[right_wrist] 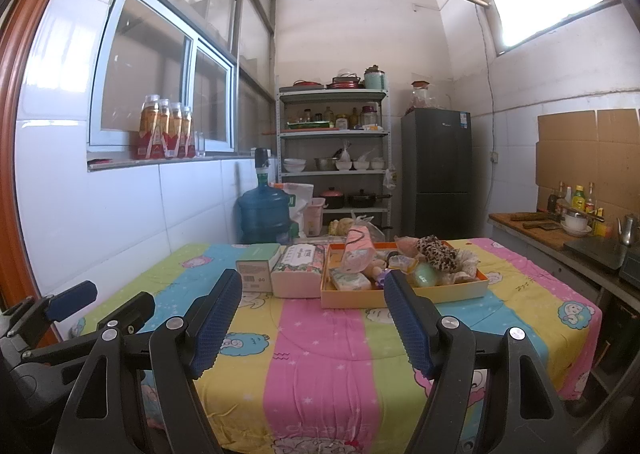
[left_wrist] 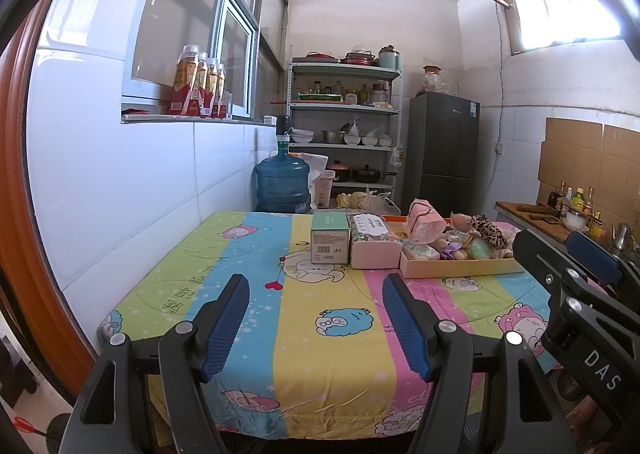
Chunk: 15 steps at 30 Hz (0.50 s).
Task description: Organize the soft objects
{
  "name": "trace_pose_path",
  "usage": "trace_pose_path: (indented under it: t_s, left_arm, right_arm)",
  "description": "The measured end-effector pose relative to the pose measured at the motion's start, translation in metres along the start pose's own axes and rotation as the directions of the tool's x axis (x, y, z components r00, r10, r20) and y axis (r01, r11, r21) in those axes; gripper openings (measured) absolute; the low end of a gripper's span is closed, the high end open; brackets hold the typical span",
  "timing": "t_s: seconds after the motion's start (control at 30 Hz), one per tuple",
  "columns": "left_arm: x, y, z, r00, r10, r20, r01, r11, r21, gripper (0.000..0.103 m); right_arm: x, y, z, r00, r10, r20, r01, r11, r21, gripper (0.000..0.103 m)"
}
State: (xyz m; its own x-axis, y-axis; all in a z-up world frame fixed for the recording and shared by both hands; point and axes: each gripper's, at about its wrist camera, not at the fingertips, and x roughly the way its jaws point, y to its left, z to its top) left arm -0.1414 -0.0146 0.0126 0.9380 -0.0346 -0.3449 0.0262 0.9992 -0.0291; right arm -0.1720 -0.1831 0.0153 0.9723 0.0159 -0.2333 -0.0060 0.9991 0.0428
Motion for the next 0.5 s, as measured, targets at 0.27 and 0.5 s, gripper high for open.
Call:
trace_pose_path:
  t_s: [0.27,0.5]
  left_arm:
    - [-0.0001,0.0001,-0.0002,1.000,0.000,0.000,0.000,1.000,-0.001,0.069]
    - [0.0002,0.0002,-0.0002,1.000,0.000,0.000,0.000,1.000,0.000,0.069]
  right_arm:
    - [-0.0001,-0.0003,-0.0002,1.000,0.000,0.000,0.000,1.000,0.000,0.075]
    - [0.0000,0.0009,-0.0003,1.000,0.000,0.000,0.000,1.000,-0.001,0.075]
